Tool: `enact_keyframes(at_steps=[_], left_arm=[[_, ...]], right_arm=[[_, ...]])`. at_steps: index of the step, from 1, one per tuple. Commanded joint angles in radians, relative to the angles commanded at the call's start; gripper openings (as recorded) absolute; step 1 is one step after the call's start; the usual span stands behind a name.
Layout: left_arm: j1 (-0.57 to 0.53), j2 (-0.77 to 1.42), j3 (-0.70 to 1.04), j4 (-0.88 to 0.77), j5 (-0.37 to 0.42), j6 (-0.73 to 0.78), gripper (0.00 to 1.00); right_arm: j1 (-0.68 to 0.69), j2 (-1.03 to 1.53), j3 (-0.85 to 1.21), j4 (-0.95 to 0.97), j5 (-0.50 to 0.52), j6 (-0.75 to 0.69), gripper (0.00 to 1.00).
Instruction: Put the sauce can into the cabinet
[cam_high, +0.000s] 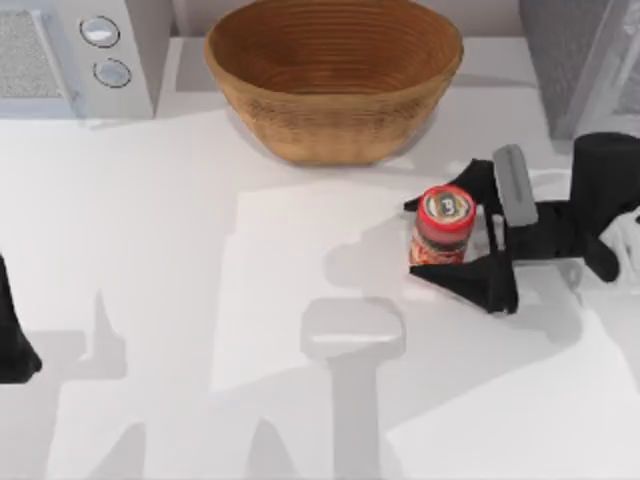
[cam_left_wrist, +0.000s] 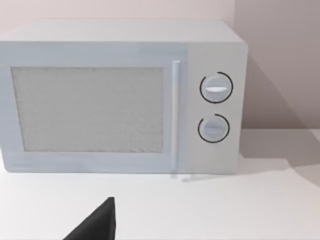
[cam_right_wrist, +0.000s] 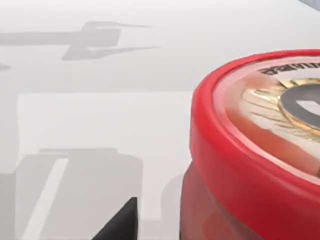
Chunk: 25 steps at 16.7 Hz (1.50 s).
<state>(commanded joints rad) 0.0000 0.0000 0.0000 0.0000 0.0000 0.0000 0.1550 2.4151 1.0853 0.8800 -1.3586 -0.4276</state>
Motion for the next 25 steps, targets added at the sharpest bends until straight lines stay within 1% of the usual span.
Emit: enact_keyframes(at_steps=[9,10,19,22,25], left_arm=[[0.000,0.000,0.000,0.000,0.000,0.000,1.00],[0.000,0.000,0.000,0.000,0.000,0.000,1.00],[0.000,0.000,0.000,0.000,0.000,0.000,1.00],[0.000,0.000,0.000,0.000,0.000,0.000,1.00],[0.000,0.000,0.000,0.000,0.000,0.000,1.00]], right_arm=[[0.000,0.000,0.000,0.000,0.000,0.000,0.02],[0.000,0.000,0.000,0.000,0.000,0.000,0.00],[-0.004,-0.002,0.001,-0.003,0.000,0.001,0.00],[-0.006,-0.067,0.002,-0.069,0.003,0.010,0.00],[-0.005,-0.173,0.013,-0.198,0.003,0.013,0.00]])
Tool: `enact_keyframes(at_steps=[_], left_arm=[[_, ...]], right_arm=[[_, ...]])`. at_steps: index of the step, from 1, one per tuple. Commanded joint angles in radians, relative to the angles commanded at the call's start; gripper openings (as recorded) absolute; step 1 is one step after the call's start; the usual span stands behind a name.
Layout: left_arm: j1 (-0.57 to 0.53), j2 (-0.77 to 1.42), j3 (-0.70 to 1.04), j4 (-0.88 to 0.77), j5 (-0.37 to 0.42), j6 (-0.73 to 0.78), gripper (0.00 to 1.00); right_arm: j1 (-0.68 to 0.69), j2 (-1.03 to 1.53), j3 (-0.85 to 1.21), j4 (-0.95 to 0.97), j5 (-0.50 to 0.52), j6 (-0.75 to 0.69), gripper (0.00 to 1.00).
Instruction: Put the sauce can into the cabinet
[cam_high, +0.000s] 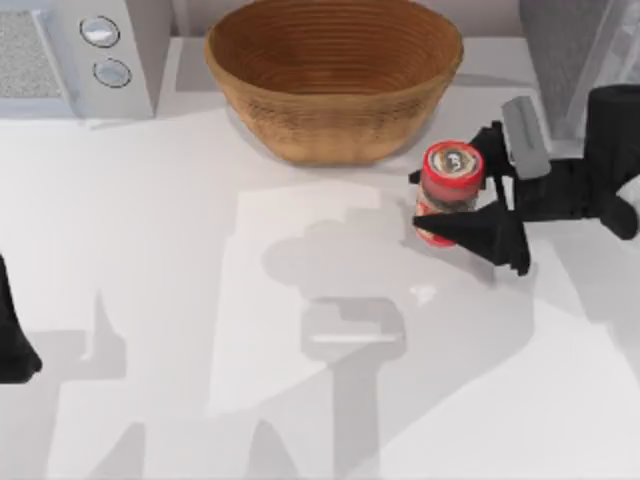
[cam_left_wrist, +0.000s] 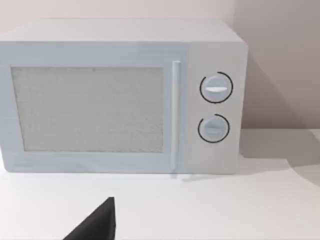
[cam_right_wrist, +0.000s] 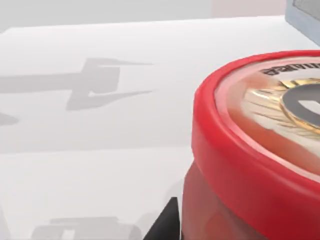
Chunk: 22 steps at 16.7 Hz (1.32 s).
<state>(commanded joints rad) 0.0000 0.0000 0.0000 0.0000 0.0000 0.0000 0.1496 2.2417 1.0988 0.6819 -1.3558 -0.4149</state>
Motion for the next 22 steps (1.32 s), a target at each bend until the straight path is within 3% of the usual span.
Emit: enact_keyframes(at_steps=[6,14,18,22], left_arm=[[0.000,0.000,0.000,0.000,0.000,0.000,1.00],[0.000,0.000,0.000,0.000,0.000,0.000,1.00],[0.000,0.000,0.000,0.000,0.000,0.000,1.00],[0.000,0.000,0.000,0.000,0.000,0.000,1.00]], right_arm=[[-0.001,-0.233,0.035,-0.258,-0.004,-0.003,0.00],[-0.001,-0.270,0.035,-0.287,-0.003,0.003,0.00],[-0.023,-0.407,-0.060,-0.298,0.086,0.071,0.00],[-0.048,-0.695,-0.215,-0.319,0.253,0.156,0.00]])
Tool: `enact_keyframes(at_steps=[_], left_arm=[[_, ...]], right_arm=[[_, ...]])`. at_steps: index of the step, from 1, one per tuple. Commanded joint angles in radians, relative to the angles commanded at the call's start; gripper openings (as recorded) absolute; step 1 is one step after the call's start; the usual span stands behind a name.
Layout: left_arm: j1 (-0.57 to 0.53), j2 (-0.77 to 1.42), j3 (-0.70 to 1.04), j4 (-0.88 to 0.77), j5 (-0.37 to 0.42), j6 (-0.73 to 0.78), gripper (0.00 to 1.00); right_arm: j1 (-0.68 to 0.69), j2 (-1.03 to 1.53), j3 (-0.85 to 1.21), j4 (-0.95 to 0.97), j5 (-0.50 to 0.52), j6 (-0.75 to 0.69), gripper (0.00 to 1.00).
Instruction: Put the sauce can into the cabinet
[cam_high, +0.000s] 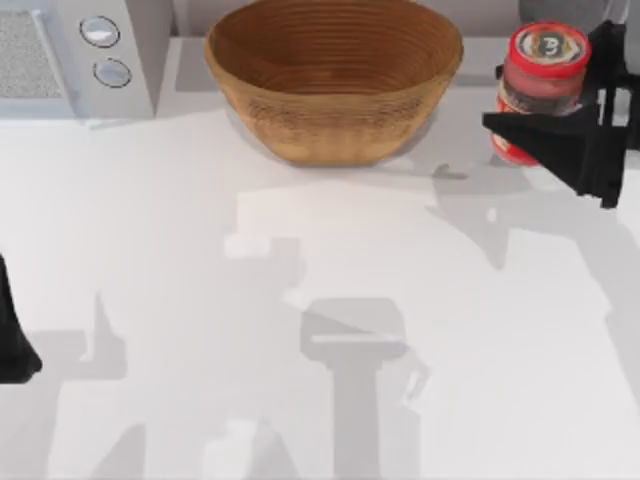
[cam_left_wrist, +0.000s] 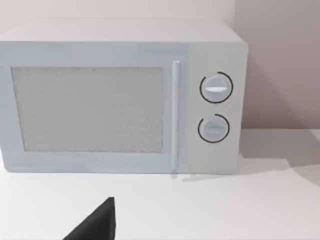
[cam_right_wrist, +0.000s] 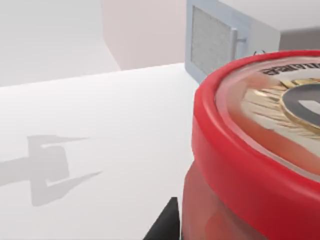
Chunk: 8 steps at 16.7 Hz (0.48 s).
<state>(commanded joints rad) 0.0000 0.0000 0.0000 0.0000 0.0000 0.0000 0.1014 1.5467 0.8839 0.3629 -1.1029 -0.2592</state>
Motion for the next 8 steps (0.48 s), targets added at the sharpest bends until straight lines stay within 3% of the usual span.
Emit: enact_keyframes(at_steps=[8], left_arm=[[0.000,0.000,0.000,0.000,0.000,0.000,1.00]], right_arm=[[-0.067,-0.855,-0.454,-0.138,0.579,0.177,0.00]])
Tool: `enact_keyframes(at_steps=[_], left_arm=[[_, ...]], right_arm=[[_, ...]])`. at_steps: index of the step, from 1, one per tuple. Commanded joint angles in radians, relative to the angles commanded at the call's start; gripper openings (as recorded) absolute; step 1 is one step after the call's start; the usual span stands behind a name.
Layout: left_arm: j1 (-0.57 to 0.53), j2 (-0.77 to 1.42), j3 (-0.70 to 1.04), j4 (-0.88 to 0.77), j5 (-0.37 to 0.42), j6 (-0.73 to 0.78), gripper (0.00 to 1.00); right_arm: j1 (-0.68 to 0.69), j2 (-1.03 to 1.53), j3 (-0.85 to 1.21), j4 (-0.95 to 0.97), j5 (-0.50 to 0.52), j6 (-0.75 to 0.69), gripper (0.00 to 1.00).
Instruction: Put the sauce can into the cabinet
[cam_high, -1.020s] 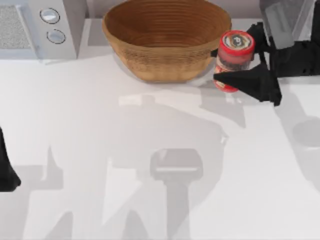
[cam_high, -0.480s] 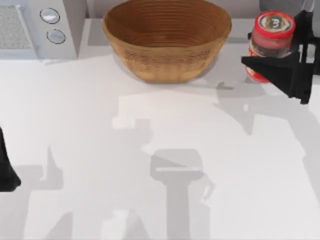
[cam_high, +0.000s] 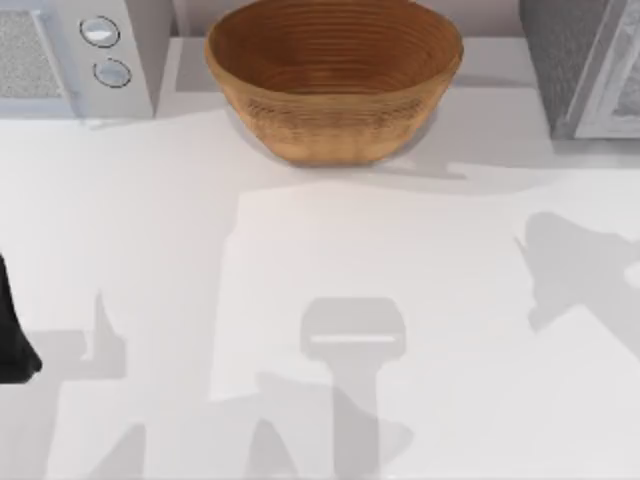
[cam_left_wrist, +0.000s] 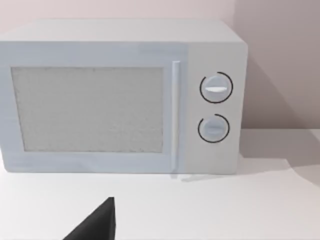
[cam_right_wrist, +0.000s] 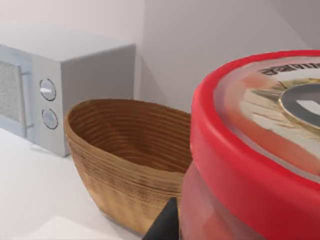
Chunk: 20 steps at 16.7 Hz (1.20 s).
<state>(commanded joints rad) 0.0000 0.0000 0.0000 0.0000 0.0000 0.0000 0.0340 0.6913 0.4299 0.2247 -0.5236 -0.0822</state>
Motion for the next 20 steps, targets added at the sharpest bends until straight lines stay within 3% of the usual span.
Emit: enact_keyframes(at_steps=[4,8,11,16,20], left_arm=[[0.000,0.000,0.000,0.000,0.000,0.000,1.00],[0.000,0.000,0.000,0.000,0.000,0.000,1.00],[0.000,0.000,0.000,0.000,0.000,0.000,1.00],[0.000,0.000,0.000,0.000,0.000,0.000,1.00],[0.000,0.000,0.000,0.000,0.000,0.000,1.00]], right_arm=[[-0.027,-0.399,-0.223,-0.102,0.285,0.067,0.00],[-0.035,-0.630,-0.383,-0.194,0.472,0.085,0.00],[-0.034,-0.691,-0.430,-0.225,0.524,0.082,0.00],[-0.032,-0.686,-0.428,-0.223,0.522,0.084,0.00],[-0.022,-0.588,-0.323,-0.259,0.542,0.081,0.00]])
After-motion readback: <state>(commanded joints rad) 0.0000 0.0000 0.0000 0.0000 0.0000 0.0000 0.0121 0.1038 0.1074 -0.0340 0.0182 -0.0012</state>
